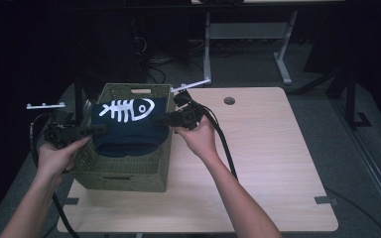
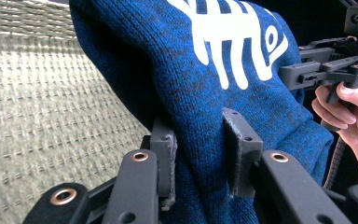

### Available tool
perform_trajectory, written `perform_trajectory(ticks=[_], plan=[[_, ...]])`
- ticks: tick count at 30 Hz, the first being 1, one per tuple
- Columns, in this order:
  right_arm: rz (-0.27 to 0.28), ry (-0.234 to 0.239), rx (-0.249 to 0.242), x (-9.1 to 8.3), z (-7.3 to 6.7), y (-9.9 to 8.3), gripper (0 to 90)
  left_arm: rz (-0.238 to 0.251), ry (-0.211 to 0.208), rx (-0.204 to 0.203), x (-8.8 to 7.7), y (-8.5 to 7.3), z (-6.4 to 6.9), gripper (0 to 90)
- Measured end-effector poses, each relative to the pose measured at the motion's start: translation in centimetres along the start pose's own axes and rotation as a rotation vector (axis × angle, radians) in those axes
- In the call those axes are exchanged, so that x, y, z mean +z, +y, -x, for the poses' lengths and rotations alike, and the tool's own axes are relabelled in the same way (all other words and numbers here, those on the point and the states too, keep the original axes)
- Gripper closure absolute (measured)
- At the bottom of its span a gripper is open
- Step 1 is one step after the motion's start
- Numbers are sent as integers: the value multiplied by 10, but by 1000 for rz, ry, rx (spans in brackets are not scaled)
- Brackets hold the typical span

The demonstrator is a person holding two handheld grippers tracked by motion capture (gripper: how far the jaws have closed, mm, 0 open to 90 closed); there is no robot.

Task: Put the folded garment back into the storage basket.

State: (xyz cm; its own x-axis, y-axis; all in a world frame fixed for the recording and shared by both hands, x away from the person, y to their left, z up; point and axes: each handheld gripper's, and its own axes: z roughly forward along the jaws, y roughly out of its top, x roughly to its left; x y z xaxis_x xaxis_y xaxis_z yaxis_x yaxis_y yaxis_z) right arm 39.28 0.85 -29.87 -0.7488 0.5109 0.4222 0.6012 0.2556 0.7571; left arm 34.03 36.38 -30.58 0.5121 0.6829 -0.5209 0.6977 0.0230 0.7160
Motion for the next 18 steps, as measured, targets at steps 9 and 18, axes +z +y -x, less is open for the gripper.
perform_trajectory(ticks=[9,18], plan=[[-10,10,2,16,-5,0,700,0,28,-22,-8,-3,-10,678],[-10,19,20,31,-5,0,699,2,42,-48,-13,-6,-21,676]])
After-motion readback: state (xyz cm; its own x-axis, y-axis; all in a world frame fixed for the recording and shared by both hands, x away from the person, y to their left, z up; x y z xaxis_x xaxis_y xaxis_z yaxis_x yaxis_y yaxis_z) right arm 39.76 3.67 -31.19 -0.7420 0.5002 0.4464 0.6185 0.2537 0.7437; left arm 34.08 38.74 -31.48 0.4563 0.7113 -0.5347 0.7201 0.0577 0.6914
